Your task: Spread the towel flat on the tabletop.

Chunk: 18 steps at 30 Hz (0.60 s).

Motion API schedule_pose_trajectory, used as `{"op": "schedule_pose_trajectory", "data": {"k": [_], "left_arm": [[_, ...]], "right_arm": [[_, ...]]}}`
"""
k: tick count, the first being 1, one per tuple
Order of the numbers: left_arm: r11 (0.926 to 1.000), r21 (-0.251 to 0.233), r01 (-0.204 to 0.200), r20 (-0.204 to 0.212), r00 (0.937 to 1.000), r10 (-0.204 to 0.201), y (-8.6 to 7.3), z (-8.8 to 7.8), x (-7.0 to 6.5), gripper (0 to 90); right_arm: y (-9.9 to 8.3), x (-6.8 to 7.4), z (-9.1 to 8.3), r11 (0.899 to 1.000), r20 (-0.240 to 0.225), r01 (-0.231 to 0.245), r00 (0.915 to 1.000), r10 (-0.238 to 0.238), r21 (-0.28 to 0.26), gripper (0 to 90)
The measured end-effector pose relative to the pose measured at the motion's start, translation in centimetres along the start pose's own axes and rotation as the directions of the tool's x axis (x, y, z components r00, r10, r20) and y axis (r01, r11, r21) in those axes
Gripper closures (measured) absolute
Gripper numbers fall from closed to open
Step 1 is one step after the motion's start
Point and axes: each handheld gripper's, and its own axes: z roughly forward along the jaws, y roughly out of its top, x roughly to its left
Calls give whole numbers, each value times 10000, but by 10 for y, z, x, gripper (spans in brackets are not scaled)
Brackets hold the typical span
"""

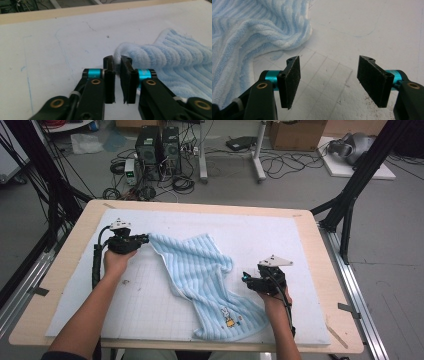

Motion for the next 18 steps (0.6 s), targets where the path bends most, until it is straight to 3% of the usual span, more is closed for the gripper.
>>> {"op": "schedule_pose_trajectory", "data": {"k": [1, 4, 7, 10, 14, 16, 18], "left_arm": [[9998, 26, 202, -121, 9997, -201, -1, 0, 1, 503], [9988, 195, 458, -47, 9989, -457, -2, -2, 3, 407], [9986, -142, 514, -2, 9987, -514, -10, -10, -1, 407], [9994, -33, 340, 164, 9993, -339, -24, -17, -5, 406], [9993, -67, 357, 822, 9960, -350, -35, -28, -13, 401], [9996, -107, 278, 1356, 9904, -261, -36, -33, -22, 396], [9995, -190, 248, 1587, 9871, -215, -36, -35, -28, 397]], "right_arm": [[0, 1, 0, 10000, -19, -50, 10000, 50, 9, 344], [0, 0, 0, 10000, -1, -66, 10000, 66, -39, 342], [0, 0, -1, 9999, 19, -100, 9999, 100, -76, 341], [0, 0, -1, 9999, -8, -109, 9999, 109, -80, 341], [1, 1, 0, 9999, -64, -113, 9999, 113, -110, 340], [1, 1, 1, 9999, -85, -64, 9999, 63, -135, 341], [1, 1, 2, 9999, -93, -62, 9999, 61, -97, 340]]}}
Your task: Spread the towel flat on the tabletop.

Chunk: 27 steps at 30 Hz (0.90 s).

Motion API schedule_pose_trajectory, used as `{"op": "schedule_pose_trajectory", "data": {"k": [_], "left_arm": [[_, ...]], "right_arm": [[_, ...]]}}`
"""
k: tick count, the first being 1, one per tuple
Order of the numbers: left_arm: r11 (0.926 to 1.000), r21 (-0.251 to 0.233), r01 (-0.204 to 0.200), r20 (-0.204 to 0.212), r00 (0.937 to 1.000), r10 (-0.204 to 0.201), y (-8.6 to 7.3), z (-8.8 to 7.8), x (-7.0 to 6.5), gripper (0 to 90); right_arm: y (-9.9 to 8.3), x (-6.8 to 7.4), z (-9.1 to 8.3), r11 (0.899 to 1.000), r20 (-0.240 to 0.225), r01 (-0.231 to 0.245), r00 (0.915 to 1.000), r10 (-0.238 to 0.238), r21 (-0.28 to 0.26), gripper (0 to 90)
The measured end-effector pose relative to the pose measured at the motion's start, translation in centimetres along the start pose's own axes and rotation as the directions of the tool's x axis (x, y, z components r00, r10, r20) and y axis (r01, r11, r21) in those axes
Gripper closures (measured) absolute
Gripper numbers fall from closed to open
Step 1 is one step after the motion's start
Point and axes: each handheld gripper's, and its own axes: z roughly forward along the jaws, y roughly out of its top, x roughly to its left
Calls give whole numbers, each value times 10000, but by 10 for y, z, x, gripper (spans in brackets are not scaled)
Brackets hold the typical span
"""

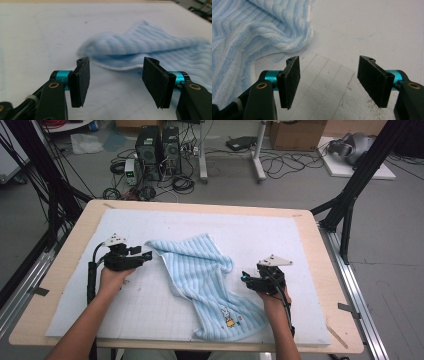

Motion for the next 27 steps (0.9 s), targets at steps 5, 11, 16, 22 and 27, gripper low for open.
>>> {"op": "schedule_pose_trajectory", "data": {"k": [5, 11, 16, 22, 27], "left_arm": [[9990, 279, -350, 923, 9952, 323, -4, 13, -31, 379], [9855, 1368, -1007, 595, 9939, 933, -11, 42, -55, 370], [9303, 2106, -3005, 583, 9538, 2949, -14, 49, -66, 663], [9517, 1702, -2554, 245, 9666, 2550, -11, 42, -53, 848], [9752, 1314, -1778, -49, 9836, 1800, -8, 36, -33, 851]], "right_arm": [[1, 2, 1, 10000, -65, 0, 10000, -1, -20, 341], [1, 1, 1, 10000, -90, -72, 9999, 72, -41, 341], [1, 1, 1, 10000, -106, -67, 9999, 66, -37, 341], [1, 1, 1, 10000, -107, -67, 9999, 67, -9, 341], [1, 1, 0, 10000, -136, -96, 9999, 96, -16, 341]]}}
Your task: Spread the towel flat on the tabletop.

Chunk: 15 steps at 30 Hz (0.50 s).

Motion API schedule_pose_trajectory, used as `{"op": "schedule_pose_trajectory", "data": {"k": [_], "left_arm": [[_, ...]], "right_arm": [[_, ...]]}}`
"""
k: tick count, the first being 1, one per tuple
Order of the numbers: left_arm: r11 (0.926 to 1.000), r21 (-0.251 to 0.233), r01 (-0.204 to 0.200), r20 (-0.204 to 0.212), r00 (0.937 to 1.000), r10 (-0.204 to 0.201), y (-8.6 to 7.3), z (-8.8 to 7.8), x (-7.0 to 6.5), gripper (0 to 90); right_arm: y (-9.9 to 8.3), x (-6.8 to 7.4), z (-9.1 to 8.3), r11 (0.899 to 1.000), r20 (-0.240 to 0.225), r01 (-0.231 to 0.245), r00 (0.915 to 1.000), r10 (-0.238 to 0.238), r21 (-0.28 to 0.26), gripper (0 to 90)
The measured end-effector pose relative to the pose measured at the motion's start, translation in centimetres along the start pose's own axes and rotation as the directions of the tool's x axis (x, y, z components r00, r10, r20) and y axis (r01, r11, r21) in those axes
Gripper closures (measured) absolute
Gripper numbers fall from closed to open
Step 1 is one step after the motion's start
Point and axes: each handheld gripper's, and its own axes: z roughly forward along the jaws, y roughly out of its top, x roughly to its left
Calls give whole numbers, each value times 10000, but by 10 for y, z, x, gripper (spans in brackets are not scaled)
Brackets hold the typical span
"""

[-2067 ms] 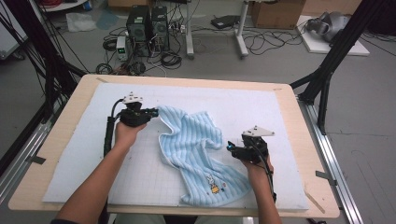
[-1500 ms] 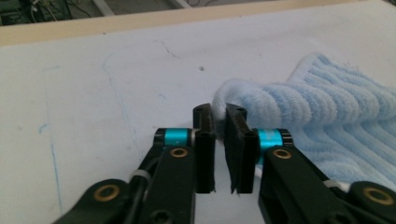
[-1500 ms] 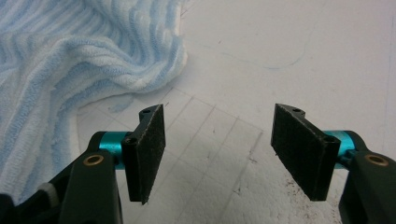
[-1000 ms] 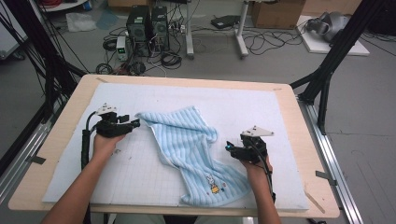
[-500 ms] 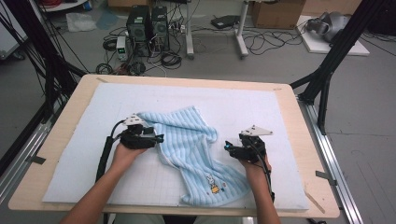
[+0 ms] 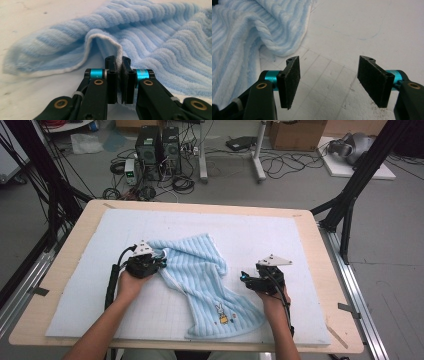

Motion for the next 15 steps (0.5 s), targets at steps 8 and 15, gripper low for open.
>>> {"op": "schedule_pose_trajectory", "data": {"k": [8, 15], "left_arm": [[9980, -291, 569, -823, 9949, -592, 0, -6, 25, 851], [9972, -61, 744, -1491, 9860, -745, 5, -11, 48, 837]], "right_arm": [[0, 0, 1, 10000, -37, 12, 10000, -12, 0, 341], [1, 4, 4, 10000, -247, -33, 9997, 32, -54, 345]]}}
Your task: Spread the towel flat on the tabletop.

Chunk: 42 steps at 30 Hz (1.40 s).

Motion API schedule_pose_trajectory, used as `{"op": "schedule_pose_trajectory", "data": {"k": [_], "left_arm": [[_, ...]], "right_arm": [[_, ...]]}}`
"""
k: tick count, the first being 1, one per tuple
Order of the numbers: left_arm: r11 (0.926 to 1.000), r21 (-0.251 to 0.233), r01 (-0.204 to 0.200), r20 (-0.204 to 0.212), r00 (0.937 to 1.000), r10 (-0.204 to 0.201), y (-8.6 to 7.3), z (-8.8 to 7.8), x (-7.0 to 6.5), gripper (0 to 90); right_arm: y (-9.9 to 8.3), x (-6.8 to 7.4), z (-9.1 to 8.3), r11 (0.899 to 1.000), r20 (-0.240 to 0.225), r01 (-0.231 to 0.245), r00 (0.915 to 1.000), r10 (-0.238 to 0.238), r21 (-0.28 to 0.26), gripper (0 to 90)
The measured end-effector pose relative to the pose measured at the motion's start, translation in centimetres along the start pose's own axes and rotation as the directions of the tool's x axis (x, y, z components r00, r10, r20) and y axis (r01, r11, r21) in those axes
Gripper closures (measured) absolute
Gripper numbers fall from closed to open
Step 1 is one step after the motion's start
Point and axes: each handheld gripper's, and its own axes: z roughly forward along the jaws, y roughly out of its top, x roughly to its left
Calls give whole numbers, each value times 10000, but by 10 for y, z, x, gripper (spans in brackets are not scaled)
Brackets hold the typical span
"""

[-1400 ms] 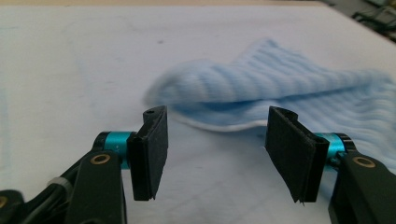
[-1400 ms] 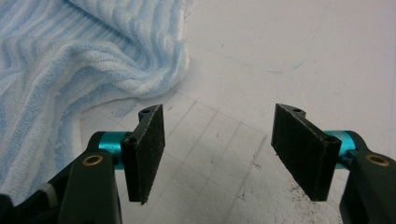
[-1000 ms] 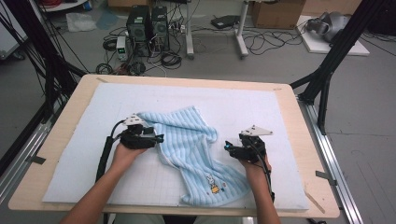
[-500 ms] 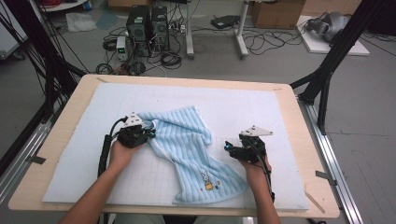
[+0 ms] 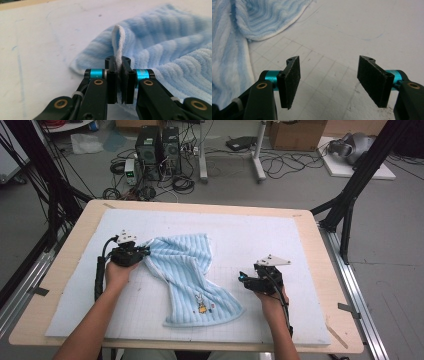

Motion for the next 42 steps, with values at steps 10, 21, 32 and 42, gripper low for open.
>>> {"op": "schedule_pose_trajectory", "data": {"k": [10, 21, 32, 42], "left_arm": [[9942, -675, 842, 263, 9962, -826, -11, -20, 4, 422], [9944, -768, 729, 672, 9954, -678, -20, -24, -2, 419], [9945, -800, 681, 800, 9949, -617, -20, -25, -5, 419], [9974, -574, 433, 1426, 9892, -347, -20, -18, -21, 420]], "right_arm": [[26, 25, 39, 10000, -1468, -16, 9892, 4, -80, 425], [58, 68, 111, 9806, -1993, 1629, 9701, -1389, 1093, 607], [71, 39, 99, 9849, 372, 1644, 9853, -1665, 535, 842], [87, -6, 90, 9964, 2599, 570, 9630, -713, 622, 837]]}}
